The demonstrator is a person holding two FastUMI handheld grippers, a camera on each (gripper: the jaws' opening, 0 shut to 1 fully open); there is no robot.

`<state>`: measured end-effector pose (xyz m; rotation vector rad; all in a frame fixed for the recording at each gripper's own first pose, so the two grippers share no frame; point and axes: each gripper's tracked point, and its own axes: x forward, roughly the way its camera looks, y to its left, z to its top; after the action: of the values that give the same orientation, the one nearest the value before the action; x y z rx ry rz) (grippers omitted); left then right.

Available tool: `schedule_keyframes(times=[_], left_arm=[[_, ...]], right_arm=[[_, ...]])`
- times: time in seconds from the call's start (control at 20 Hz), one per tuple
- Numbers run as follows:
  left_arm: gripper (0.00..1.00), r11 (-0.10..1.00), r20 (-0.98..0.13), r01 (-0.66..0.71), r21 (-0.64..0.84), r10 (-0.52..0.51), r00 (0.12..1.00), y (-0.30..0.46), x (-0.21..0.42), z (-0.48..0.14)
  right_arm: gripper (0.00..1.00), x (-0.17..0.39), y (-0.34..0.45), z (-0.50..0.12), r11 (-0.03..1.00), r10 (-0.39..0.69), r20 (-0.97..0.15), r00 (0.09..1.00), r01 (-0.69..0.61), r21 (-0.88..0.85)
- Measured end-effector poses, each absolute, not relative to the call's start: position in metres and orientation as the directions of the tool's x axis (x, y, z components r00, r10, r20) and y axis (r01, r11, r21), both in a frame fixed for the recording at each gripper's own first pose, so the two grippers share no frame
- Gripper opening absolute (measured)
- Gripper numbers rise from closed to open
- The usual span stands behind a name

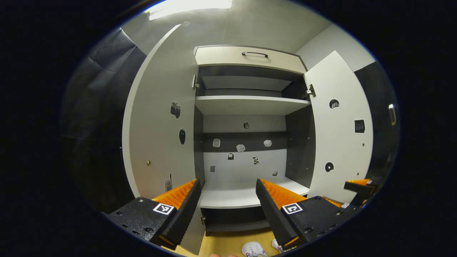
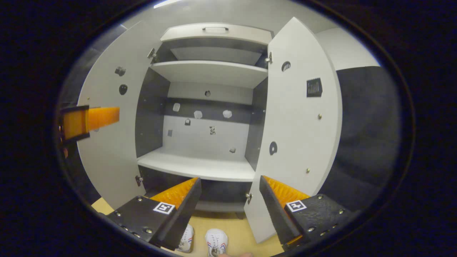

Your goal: Grab one shoe with the right hand and put it into the shoe cabinet, grab the other shoe with the left hand and put it into the shoe cabinet; then close the right door with the right hand and the left door with the left hand.

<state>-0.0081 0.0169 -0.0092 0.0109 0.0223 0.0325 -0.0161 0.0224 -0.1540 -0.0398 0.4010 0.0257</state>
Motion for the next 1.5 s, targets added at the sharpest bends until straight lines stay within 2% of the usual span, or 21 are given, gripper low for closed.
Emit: schedule_keyframes(times=[0.05,0.15,0.2,0.25,0.3,0.4,0.45,0.5,0.6,0.65,0.8,1.1,1.35,1.4,1.45,1.5], left_arm=[[0.94,0.999,-0.025,-0.037,0.015,0.038,0.999,0.018,-0.009,-0.010],[0.94,0.999,-0.029,-0.050,0.022,0.050,0.998,0.023,-0.011,-0.011],[0.94,0.998,-0.031,-0.056,0.024,0.057,0.998,0.026,-0.011,-0.012],[0.94,0.998,-0.033,-0.063,0.027,0.064,0.997,0.028,-0.012,-0.014],[0.94,0.997,-0.036,-0.071,0.030,0.072,0.997,0.031,-0.012,-0.014],[0.94,0.996,-0.044,-0.085,0.033,0.086,0.995,0.036,-0.012,-0.018],[0.94,0.995,-0.049,-0.091,0.033,0.092,0.994,0.038,-0.012,-0.020],[0.94,0.995,-0.056,-0.097,0.034,0.099,0.993,0.040,-0.012,-0.022],[0.94,0.993,-0.066,-0.112,0.033,0.114,0.991,0.045,-0.012,-0.027],[0.94,0.992,-0.069,-0.121,0.034,0.123,0.990,0.048,-0.012,-0.028],[0.94,0.988,-0.078,-0.146,0.041,0.149,0.986,0.057,-0.010,-0.033],[0.94,0.985,-0.087,-0.164,0.053,0.168,0.982,0.063,-0.003,-0.040],[0.94,0.982,-0.085,-0.166,0.089,0.174,0.981,0.062,0.003,-0.042],[0.95,0.982,-0.084,-0.167,0.087,0.174,0.981,0.063,0.005,-0.042],[0.96,0.982,-0.085,-0.168,0.085,0.175,0.981,0.063,0.007,-0.043],[0.96,0.982,-0.086,-0.169,0.084,0.176,0.981,0.063,0.007,-0.043]], right_arm=[[0.94,-0.020,0.026,-0.171,0.999,0.027,-0.438,0.898,-0.042,-0.025],[0.94,-0.031,0.031,-0.212,0.998,0.039,-0.540,0.841,-0.059,-0.021],[0.98,-0.037,0.031,-0.234,0.998,0.038,-0.589,0.807,-0.066,-0.026],[0.94,-0.044,0.033,-0.253,0.997,0.041,-0.636,0.771,-0.073,-0.025],[0.98,-0.052,0.035,-0.275,0.997,0.045,-0.681,0.730,-0.079,-0.019],[0.98,-0.066,0.040,-0.315,0.996,0.059,-0.760,0.647,-0.088,0.002],[0.95,-0.075,0.043,-0.332,0.995,0.067,-0.799,0.598,-0.097,0.011],[0.99,-0.085,0.045,-0.352,0.994,0.075,-0.833,0.548,-0.105,0.020],[0.98,-0.100,0.048,-0.389,0.993,0.087,-0.882,0.462,-0.108,0.041],[0.98,-0.105,0.051,-0.403,0.993,0.090,-0.900,0.427,-0.109,0.048],[0.86,-0.123,0.051,-0.447,0.990,0.078,-0.943,0.325,-0.139,0.034],[0.86,-0.148,0.058,-0.512,0.984,0.071,-0.987,0.142,-0.170,0.046],[0.85,-0.154,0.060,-0.532,0.984,0.051,-0.998,0.045,-0.176,0.043],[0.83,-0.154,0.056,-0.536,0.982,0.038,-0.999,0.031,-0.188,0.032],[0.76,-0.155,0.056,-0.537,0.979,0.031,-0.999,0.011,-0.199,0.029],[0.76,-0.157,0.055,-0.541,0.977,0.020,-1.000,-0.004,-0.211,0.020]])
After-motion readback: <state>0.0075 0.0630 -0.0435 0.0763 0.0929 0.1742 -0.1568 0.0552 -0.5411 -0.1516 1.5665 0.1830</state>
